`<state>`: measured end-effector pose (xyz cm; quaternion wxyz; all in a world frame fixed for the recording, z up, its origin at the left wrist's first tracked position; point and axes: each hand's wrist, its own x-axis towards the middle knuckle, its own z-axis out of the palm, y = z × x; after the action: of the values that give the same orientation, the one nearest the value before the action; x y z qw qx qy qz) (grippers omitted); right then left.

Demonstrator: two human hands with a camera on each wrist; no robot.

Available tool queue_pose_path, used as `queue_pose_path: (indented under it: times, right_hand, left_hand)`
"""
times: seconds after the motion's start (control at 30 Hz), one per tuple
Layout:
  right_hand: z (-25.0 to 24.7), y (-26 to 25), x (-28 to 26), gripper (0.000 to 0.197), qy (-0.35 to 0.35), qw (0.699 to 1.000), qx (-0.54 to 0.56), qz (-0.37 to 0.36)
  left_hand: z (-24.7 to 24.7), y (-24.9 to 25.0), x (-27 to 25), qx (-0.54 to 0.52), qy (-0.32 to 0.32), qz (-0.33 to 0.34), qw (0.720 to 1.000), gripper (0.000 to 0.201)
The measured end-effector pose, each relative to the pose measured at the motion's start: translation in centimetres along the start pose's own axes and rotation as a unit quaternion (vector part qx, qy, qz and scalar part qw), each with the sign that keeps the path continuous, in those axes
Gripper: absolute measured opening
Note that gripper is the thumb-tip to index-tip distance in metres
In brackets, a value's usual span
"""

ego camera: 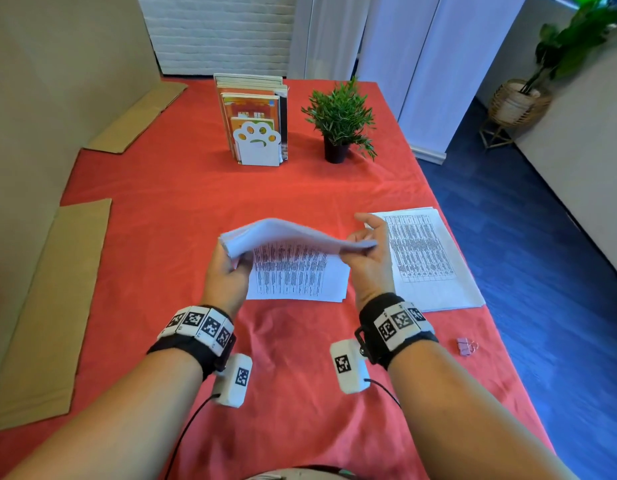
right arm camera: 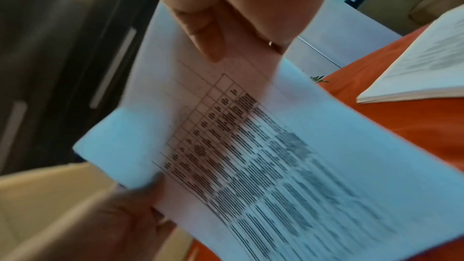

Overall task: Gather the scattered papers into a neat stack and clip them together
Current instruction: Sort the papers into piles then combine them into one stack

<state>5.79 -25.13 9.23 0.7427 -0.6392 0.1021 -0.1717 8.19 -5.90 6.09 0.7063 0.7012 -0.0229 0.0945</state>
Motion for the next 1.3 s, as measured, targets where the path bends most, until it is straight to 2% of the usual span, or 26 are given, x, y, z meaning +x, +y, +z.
queue_pose_path:
  times: [0.13, 0.23, 0.3, 0.4, 0.6, 0.8, 0.97, 1.13, 1.3]
  right_hand:
    - [0.5, -0.3, 0.5, 0.057, 0.004, 0.999, -0.030, -0.039]
    - [0.3, 0.3, 0.2, 0.058, -0.017, 0.996, -0.080, -0.047]
    - [0.1, 1.0, -0.3, 0.060, -0.035, 0.992, -0.111, -0.039]
    - [-0.1, 1.6, -0.9, 0.062, -0.031, 0.992, -0.123, -0.016]
    - [0.0, 2.4, -1.0, 0.061, -0.031, 0.993, -0.114, -0.008]
    - [0.0, 2.2, -0.6, 0.048, -0.018, 0.993, -0.114, -0.016]
    - [0.3, 2.3, -0.7, 0.058, -0.011, 0.995, -0.085, 0.049]
    - [-0.5, 2.9, -0.2, 0.057, -0.022, 0.987, -0.142, 0.070]
    - [-1.9, 3.3, -0.2, 0.059, -0.028, 0.979, -0.194, 0.051]
  left_hand:
    - [0.2, 0.4, 0.6, 0.032, 0.034, 0.037, 0.998, 0.035]
    - [0.2, -0.2, 0.7, 0.080, 0.066, 0.033, 0.994, 0.031]
    - [0.1, -0.5, 0.6, 0.096, 0.065, 0.018, 0.993, 0.021]
    - [0.0, -0.8, 0.0, 0.120, 0.055, 0.015, 0.991, 0.018]
    - [0.4, -1.1, -1.2, 0.011, 0.020, -0.015, 1.000, 0.047]
    - [0.1, -2.7, -1.6, 0.050, 0.036, -0.030, 0.998, 0.044]
    - [0.3, -3.5, -2.1, 0.064, 0.028, -0.026, 0.997, 0.043]
    - [0.6, -3.5, -1.6, 0.082, 0.037, -0.054, 0.995, 0.042]
    - [0.7, -2.2, -1.0, 0.110, 0.044, -0.077, 0.990, 0.038]
